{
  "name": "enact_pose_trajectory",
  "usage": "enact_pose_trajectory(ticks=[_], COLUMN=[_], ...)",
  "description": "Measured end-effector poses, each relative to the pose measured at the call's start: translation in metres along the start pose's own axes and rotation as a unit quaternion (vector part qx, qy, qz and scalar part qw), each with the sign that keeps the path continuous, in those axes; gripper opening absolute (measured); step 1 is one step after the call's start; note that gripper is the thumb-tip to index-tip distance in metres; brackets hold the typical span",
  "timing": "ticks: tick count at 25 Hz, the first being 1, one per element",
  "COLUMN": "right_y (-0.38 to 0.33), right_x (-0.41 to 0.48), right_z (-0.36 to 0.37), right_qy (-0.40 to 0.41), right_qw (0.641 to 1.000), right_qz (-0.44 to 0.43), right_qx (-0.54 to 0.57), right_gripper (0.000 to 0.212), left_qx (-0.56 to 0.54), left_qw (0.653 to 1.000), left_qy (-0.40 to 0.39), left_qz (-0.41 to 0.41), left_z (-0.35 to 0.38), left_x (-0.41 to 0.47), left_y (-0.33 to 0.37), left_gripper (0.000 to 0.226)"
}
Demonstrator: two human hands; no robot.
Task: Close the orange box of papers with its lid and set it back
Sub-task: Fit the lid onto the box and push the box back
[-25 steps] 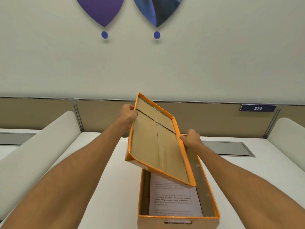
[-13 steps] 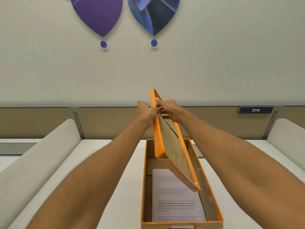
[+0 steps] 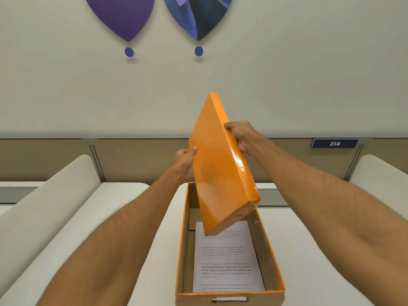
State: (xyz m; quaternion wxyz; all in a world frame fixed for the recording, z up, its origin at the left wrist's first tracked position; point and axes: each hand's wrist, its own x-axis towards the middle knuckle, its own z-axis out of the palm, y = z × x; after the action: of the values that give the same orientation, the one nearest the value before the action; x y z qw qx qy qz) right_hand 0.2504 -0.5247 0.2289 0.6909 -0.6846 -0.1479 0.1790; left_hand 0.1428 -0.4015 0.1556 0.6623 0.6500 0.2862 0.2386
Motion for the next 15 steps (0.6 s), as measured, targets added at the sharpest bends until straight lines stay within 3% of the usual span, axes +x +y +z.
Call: enact_pose_trajectory(ticks=[4, 7, 11, 13, 15], right_y=[0.0, 0.005, 0.02, 0.032, 0.046], right_x=[0.004, 0.008, 0.011, 0.012, 0.011], right_z=[-0.019, -0.033, -0.042, -0.048, -0.054], right_qy=[-0.008, -0.011, 0.001, 0.016, 0.022], right_qw=[0.999, 0.996, 0.991, 0.991, 0.996], right_qz=[0.005, 0.023, 0.052, 0.066, 0.068], right_qx=[0.034, 0.091, 0.122, 0.116, 0.06], right_gripper=[0.034, 0.037, 0.027, 0.015, 0.026], left_qx=[0.06, 0.067, 0.03, 0.044, 0.055], left_qw=[0.995, 0.987, 0.987, 0.985, 0.983], left_qy=[0.056, 0.097, 0.085, 0.088, 0.102], left_qz=[-0.057, -0.112, -0.134, -0.14, -0.144], left_z=[-0.024, -0.038, -0.043, -0.046, -0.052], left_x=[0.009, 0.009, 0.009, 0.009, 0.01], left_y=[-0.035, -0.047, -0.048, -0.048, -0.051], left_gripper=[0.049, 0.061, 0.065, 0.063, 0.058])
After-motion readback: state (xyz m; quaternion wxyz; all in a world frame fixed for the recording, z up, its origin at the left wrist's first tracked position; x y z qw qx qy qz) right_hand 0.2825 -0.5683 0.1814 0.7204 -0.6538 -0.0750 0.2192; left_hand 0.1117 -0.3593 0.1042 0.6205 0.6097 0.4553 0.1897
